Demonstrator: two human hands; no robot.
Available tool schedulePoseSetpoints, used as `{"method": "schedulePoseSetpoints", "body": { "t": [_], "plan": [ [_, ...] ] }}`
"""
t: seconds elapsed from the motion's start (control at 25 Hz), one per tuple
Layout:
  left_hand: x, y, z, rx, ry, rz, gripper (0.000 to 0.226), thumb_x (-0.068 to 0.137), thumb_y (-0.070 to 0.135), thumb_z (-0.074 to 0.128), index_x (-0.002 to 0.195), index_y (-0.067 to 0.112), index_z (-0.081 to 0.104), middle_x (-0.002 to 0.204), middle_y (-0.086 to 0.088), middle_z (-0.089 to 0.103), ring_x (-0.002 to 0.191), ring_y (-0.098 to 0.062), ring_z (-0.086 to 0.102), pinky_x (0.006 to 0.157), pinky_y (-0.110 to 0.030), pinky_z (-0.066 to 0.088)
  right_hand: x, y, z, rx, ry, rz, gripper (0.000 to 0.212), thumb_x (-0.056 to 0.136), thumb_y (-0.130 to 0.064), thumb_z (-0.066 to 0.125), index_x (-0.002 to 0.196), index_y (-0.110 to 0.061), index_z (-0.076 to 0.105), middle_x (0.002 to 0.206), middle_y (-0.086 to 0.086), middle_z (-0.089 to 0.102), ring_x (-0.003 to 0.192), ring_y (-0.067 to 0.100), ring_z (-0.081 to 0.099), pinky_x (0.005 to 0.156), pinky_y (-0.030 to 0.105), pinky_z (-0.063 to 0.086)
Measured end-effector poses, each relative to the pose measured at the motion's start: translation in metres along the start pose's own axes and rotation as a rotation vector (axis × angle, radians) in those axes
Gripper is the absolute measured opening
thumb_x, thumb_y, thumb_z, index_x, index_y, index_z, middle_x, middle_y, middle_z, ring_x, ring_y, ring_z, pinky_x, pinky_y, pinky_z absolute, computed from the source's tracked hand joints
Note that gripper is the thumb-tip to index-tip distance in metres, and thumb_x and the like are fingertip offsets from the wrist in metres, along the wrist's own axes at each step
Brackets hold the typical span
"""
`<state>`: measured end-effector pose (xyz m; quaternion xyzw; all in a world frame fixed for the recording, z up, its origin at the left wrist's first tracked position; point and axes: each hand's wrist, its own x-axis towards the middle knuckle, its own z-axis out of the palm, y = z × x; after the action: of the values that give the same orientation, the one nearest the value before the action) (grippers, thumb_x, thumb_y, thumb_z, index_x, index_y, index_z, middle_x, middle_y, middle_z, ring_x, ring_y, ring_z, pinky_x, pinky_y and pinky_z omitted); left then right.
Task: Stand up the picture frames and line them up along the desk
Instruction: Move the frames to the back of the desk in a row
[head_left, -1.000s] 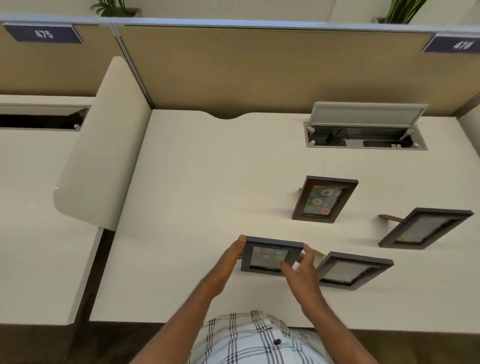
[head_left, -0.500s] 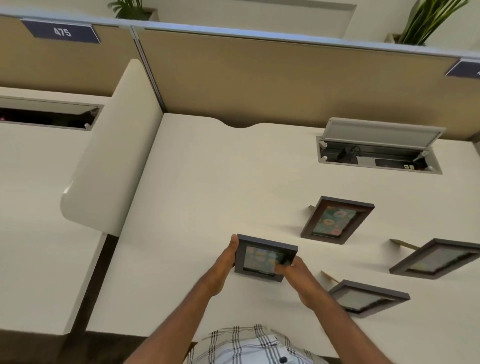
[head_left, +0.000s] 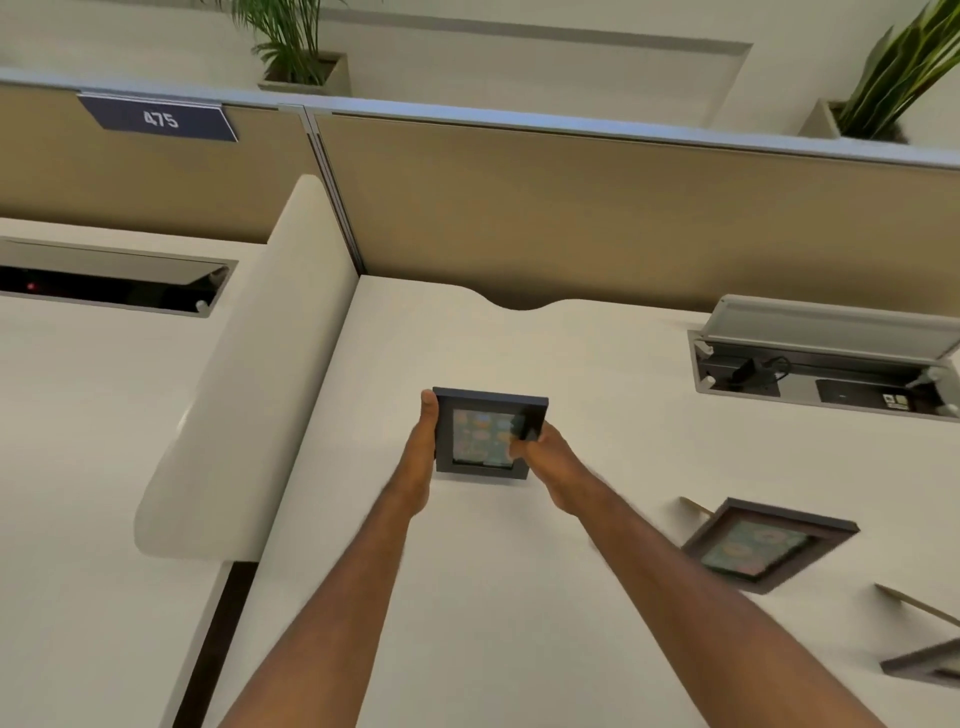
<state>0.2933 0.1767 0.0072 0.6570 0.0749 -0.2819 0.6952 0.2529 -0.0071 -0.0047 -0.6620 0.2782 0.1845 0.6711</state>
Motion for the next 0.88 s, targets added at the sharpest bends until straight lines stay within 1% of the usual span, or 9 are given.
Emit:
{"method": "schedulePoseSetpoints", "body": {
  "t": [0.12,0.28,0.4,0.44,0.52,0.6,0.68,0.76,0.88],
  "plan": [
    [0.038,0.024,-0.014,-0.012,0.038,0.009,0.054,0.072,0.096,0.025,0.092,0.07,0.068,0.097,0.031,0.076,0.093,0.012,0.07,0.066,-0.004,0.053,0.04,-0.027,0.012,0.017,-0.008,-0.011,0.053,0.083,0.004,0.057,0.129,-0.021,0.057,0.122,-0.001,0.068,0.113,0.018,0.062,0.084,0.025,0.053],
    [0.081,0.045,-0.025,-0.011,0.061,0.018,0.052,0.093,0.079,0.016,0.087,0.072,0.068,0.093,0.034,0.075,0.089,0.014,0.069,0.064,-0.002,0.051,0.086,-0.056,0.018,0.011,-0.005,-0.019,0.051,0.085,0.006,0.057,0.129,-0.02,0.055,0.122,-0.001,0.065,0.107,0.014,0.061,0.066,0.013,0.05],
    [0.109,0.054,-0.032,0.0,0.078,0.022,0.054,0.095,0.076,0.015,0.087,0.072,0.068,0.095,0.033,0.075,0.091,0.013,0.07,0.073,-0.009,0.05,0.114,-0.069,0.021,-0.023,0.004,-0.041,0.053,0.087,0.004,0.058,0.135,-0.017,0.053,0.129,0.002,0.063,0.114,0.019,0.058,0.073,0.017,0.049],
    [0.116,0.055,-0.033,-0.004,0.089,0.022,0.054,0.095,0.075,0.015,0.087,0.071,0.068,0.095,0.032,0.075,0.091,0.012,0.07,0.078,-0.014,0.049,0.12,-0.072,0.022,-0.033,0.009,-0.044,0.054,0.088,0.003,0.059,0.138,-0.016,0.052,0.13,0.001,0.062,0.113,0.018,0.058,0.072,0.016,0.048],
    [0.127,0.053,-0.034,-0.014,0.113,0.021,0.056,0.096,0.075,0.016,0.089,0.068,0.07,0.097,0.029,0.076,0.092,0.009,0.072,0.082,-0.022,0.048,0.128,-0.075,0.024,-0.04,0.017,-0.042,0.054,0.091,0.001,0.06,0.141,-0.016,0.048,0.13,-0.001,0.059,0.108,0.013,0.057,0.062,0.009,0.048],
    [0.132,0.048,-0.036,-0.003,0.131,0.018,0.055,0.093,0.076,0.016,0.089,0.069,0.07,0.097,0.029,0.076,0.093,0.008,0.072,0.08,-0.02,0.049,0.131,-0.072,0.026,-0.052,0.016,-0.045,0.054,0.092,0.0,0.061,0.142,-0.016,0.046,0.126,-0.004,0.056,0.104,0.009,0.056,0.057,0.006,0.047],
    [0.131,0.043,-0.041,-0.022,0.137,0.002,0.052,0.089,0.079,0.016,0.085,0.073,0.067,0.094,0.033,0.075,0.092,0.01,0.071,0.076,-0.016,0.05,0.131,-0.065,0.03,-0.073,-0.005,-0.048,0.054,0.094,-0.003,0.061,0.144,-0.017,0.045,0.127,-0.004,0.055,0.109,0.011,0.054,0.063,0.009,0.047],
    [0.129,0.038,-0.042,-0.023,0.147,0.007,0.049,0.088,0.079,0.018,0.084,0.074,0.066,0.093,0.034,0.074,0.09,0.012,0.07,0.074,-0.016,0.05,0.129,-0.056,0.033,-0.078,-0.013,-0.044,0.054,0.095,-0.004,0.06,0.144,-0.017,0.044,0.132,-0.002,0.056,0.115,0.014,0.052,0.071,0.014,0.047],
    [0.126,0.03,-0.043,-0.013,0.144,-0.007,0.047,0.088,0.078,0.02,0.082,0.073,0.067,0.09,0.036,0.073,0.087,0.014,0.07,0.067,-0.012,0.053,0.125,-0.046,0.035,-0.059,-0.02,-0.035,0.052,0.094,-0.002,0.059,0.143,-0.017,0.046,0.129,-0.002,0.056,0.116,0.016,0.053,0.068,0.011,0.046]
  ]
}}
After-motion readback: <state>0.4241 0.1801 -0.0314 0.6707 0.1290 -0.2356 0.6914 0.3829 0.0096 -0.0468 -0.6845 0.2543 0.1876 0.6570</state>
